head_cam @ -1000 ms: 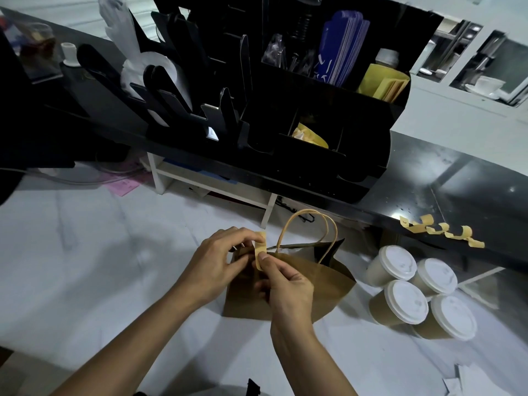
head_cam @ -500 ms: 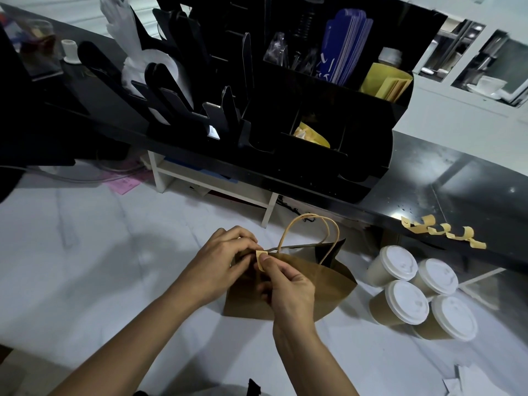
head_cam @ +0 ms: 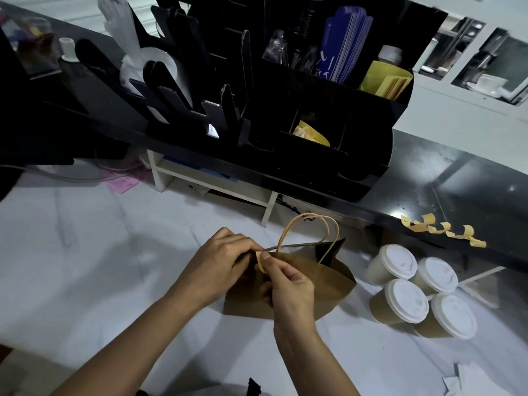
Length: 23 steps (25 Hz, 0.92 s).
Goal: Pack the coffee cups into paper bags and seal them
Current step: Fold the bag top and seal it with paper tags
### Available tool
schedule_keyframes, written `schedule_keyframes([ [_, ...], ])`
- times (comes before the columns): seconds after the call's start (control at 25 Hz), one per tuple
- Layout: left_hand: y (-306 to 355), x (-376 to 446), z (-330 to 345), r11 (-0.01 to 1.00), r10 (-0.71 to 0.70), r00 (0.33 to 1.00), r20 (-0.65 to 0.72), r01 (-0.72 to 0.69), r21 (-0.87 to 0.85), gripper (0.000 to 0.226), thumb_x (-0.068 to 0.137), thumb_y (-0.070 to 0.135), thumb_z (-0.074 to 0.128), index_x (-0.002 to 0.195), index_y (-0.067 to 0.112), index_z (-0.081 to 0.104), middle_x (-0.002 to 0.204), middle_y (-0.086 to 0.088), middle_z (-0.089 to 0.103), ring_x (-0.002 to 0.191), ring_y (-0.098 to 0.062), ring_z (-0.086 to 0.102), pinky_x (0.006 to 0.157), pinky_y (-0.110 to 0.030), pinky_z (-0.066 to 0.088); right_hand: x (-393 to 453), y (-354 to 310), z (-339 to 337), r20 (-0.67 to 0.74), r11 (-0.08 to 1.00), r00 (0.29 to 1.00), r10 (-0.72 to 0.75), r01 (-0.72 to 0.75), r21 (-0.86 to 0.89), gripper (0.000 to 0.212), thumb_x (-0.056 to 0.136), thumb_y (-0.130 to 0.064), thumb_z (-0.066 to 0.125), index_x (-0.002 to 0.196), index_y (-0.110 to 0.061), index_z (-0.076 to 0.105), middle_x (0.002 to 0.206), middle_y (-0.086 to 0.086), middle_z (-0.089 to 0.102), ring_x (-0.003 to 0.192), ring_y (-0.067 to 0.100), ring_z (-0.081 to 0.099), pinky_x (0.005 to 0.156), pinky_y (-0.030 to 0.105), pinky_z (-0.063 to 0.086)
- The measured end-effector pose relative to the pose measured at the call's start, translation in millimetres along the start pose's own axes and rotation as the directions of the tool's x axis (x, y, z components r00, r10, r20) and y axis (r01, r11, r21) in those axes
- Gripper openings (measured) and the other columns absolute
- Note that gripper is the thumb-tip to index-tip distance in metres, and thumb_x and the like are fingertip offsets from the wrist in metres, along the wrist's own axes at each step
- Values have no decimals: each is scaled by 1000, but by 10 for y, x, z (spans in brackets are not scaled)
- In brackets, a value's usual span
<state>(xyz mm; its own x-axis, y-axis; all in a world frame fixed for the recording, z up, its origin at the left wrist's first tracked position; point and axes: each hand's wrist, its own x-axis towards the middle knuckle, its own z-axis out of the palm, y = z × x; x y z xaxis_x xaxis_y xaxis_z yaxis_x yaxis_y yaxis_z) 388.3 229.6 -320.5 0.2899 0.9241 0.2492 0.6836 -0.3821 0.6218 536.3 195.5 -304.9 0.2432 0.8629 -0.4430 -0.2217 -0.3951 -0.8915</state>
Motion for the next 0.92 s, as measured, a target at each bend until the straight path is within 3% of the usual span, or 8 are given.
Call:
schedule_keyframes([
  [0.2,11,-4,-21,1000,14,1000,-26,-13,26,28,90,40,54,110,30,71,102,21,67,98,-3,49,77,-21,50,33,6,-9,18,999,999,31,-32,36,10,85,-23,81,78,-15,82,66,7,68,47,11,48,45,21,40],
  [0.56,17,-6,6,998,-33,997,-74,29,-50,23,91,33,66,111,34,76,97,31,67,96,-3,53,76,-26,52,70,40,-63,31,997,998,-63,64,-52,7,85,-22,81,80,-18,83,72,7,75,46,9,50,46,18,42],
  [0.68,-8,16,-25,995,-45,998,-38,41,-92,23,90,30,70,111,36,76,86,46,54,95,-3,54,75,-24,50,96,57,-79,24,993,997,-75,76,-90,8,84,-22,83,82,-15,83,75,8,76,44,9,50,45,19,42],
  [0.92,-18,24,-74,999,-34,998,57,36,-25,25,95,32,64,117,39,72,92,39,56,101,5,47,77,-13,39,108,86,-61,-3,972,988,-158,154,-180,8,84,-25,82,79,-19,82,70,3,76,46,8,55,47,20,45],
])
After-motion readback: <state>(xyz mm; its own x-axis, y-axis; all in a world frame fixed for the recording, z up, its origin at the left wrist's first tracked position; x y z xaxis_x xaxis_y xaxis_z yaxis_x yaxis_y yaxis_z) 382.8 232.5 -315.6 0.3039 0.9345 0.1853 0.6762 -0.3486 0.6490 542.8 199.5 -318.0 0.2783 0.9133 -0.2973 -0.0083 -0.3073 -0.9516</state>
